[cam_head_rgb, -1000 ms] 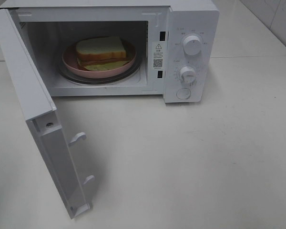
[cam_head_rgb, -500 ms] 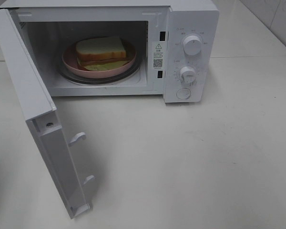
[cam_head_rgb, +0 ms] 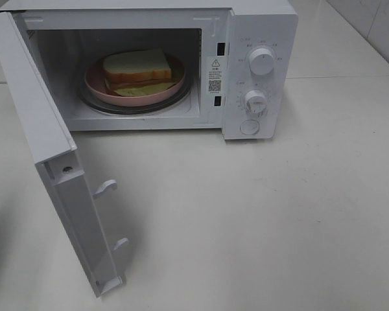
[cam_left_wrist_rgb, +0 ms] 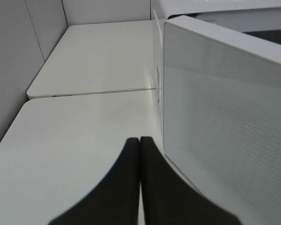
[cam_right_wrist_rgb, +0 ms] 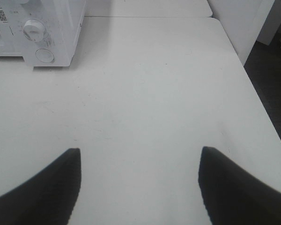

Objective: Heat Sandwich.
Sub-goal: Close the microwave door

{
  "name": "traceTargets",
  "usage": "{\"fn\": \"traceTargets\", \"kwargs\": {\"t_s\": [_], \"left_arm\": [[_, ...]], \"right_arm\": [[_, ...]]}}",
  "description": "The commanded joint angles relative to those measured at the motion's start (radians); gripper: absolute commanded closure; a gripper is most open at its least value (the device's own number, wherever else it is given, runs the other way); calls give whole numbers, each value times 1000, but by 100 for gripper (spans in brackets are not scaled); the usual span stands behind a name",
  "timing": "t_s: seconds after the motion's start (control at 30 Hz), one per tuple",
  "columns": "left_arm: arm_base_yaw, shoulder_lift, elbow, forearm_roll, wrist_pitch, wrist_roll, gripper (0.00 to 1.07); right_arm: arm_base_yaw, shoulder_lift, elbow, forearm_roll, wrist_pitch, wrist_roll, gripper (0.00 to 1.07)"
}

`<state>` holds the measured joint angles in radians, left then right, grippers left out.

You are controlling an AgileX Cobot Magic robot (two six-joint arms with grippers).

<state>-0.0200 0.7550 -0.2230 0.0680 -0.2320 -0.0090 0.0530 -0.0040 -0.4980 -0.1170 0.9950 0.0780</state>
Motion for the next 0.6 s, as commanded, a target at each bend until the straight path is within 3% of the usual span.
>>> {"fn": "traceTargets", "kwargs": {"t_s": [0.03,0.2,0.37,0.6], "left_arm": [[5,119,0,56,-167,-12,107],[5,248,0,66,-298,-14,107],[4,374,0,87,-433,-67,107],[4,524,0,308,-663,-144,107]], "right_arm": [[-7,-27,0,-3,0,2,39],[-7,-27,0,-3,0,2,39],[-7,-27,0,-3,0,2,39],[-7,-27,0,-3,0,2,39]]}}
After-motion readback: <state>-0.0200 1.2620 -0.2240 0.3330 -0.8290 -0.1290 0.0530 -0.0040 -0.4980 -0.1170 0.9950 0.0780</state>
